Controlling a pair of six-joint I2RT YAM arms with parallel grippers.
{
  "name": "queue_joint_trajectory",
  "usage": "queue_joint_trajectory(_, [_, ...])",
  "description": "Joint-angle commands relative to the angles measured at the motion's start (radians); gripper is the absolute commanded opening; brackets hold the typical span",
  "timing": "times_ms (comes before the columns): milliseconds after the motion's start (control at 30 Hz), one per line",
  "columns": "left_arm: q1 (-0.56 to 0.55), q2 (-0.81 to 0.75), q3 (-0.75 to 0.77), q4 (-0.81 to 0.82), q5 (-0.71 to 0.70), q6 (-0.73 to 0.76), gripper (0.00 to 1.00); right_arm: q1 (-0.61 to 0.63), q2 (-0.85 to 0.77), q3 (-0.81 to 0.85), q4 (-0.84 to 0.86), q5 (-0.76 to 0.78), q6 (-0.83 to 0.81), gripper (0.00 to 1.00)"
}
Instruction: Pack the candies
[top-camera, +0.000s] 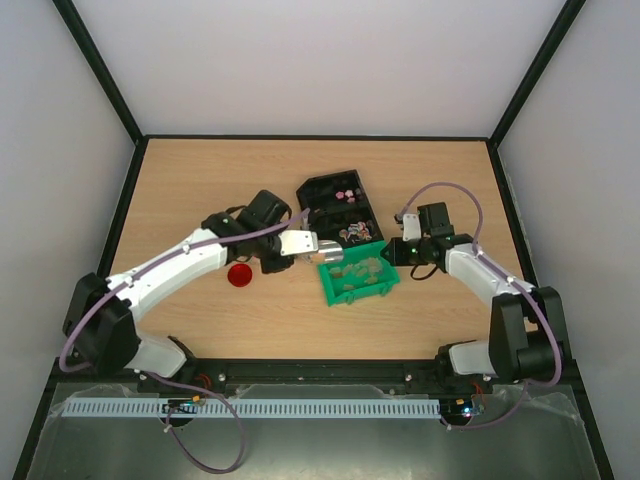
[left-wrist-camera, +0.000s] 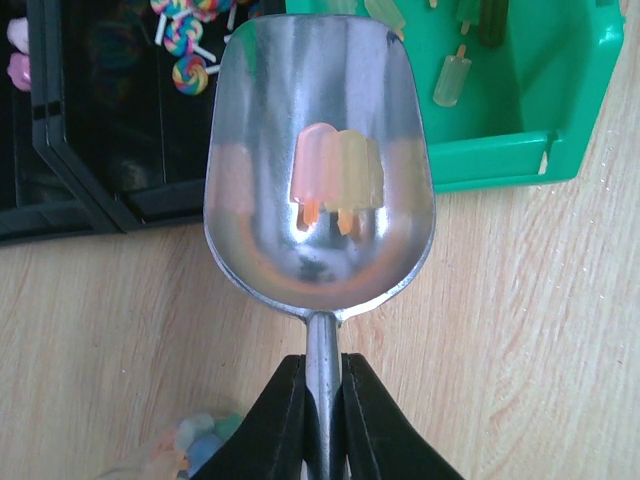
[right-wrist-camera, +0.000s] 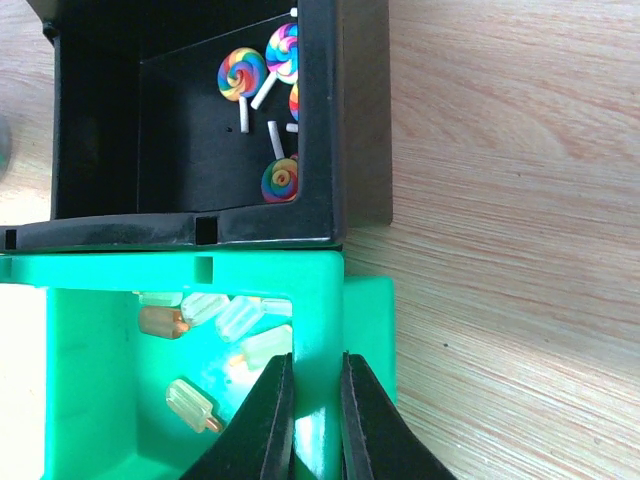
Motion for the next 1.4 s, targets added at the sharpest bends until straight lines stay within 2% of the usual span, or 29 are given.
queue_joint_trajectory(0, [-0.011,0.061,0.116,-0.219,-0.001,-0.013,0.02,0.017,-0.052,-0.027,0.057,0.045,0.032,0.01])
queue_joint_trajectory(133, [-0.024,0.057,0.14,-0.272,0.02,0.02,0.02,0.024,-0.055,-0.04,0.064,0.066,0.047,0.01])
queue_joint_trajectory(333, [-0.055,-0.03,0.096,-0.255,0.073,0.001,0.02,0.027,-0.068,-0.058,0.071,0.077,0.058,0.01])
queue_joint_trajectory(733, [-0.18,0.266,0.294,-0.423,-0.095,-0.299,0.02,0.067,-0.173,-0.12,0.121,0.105,0.114,0.01])
queue_joint_trajectory(1033, [-0.292,0.499,0.587,-0.664,-0.272,-0.393,0.02,0.102,-0.2,-0.122,0.121,0.16,0.14,0.01])
queue_joint_trajectory(1133, [-0.313,0.526,0.637,-0.709,-0.322,-0.402,0.02,0.105,-0.205,-0.112,0.105,0.18,0.153,0.01])
queue_joint_trajectory(1367, [-0.327,0.494,0.619,-0.711,-0.439,-0.386,0.02,0.106,-0.226,-0.096,0.078,0.247,0.185,0.01])
